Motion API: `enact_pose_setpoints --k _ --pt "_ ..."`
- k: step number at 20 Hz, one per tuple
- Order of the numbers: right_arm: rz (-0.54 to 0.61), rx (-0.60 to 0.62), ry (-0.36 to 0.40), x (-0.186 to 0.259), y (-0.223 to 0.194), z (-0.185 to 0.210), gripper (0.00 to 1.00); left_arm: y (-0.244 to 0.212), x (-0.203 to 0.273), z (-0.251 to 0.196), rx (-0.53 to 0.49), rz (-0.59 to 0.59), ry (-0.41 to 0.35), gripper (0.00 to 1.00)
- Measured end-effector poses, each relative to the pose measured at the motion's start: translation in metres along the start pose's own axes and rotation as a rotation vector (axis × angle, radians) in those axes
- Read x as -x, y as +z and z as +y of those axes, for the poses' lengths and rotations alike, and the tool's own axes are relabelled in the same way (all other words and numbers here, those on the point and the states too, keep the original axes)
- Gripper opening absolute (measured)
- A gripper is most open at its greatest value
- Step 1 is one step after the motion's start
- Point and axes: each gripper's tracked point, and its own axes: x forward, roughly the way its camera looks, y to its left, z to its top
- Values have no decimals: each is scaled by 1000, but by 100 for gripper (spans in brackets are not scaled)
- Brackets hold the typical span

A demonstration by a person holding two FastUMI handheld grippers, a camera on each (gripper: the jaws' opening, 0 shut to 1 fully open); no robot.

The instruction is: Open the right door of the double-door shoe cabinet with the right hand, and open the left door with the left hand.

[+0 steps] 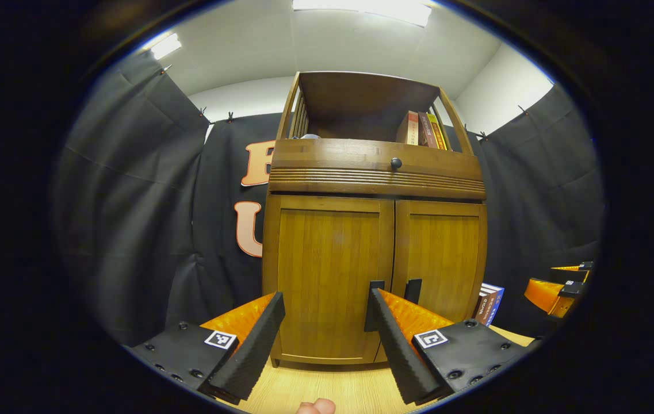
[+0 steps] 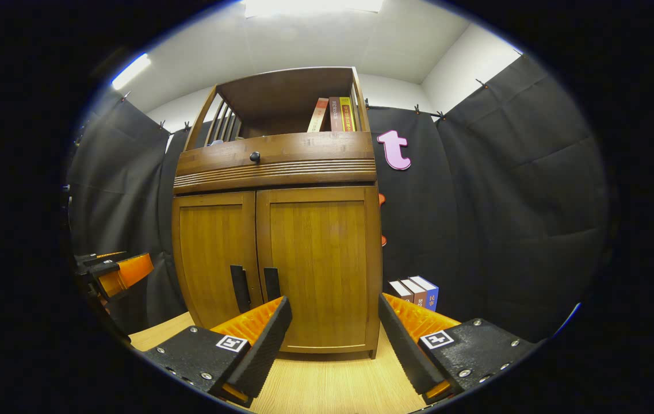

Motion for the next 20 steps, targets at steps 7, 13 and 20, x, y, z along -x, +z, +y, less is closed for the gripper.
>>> enact_pose_setpoints --k 7,13,20 --pt "11 2 5 -4 -6 2 94 0 -4 1 -11 -4 4 98" --pt "13 2 11 -8 -7 6 93 -2 -4 5 -8 -5 9 98" --pt "-9 41 58 -34 1 22 94 -1 -1 19 -14 -9 29 94"
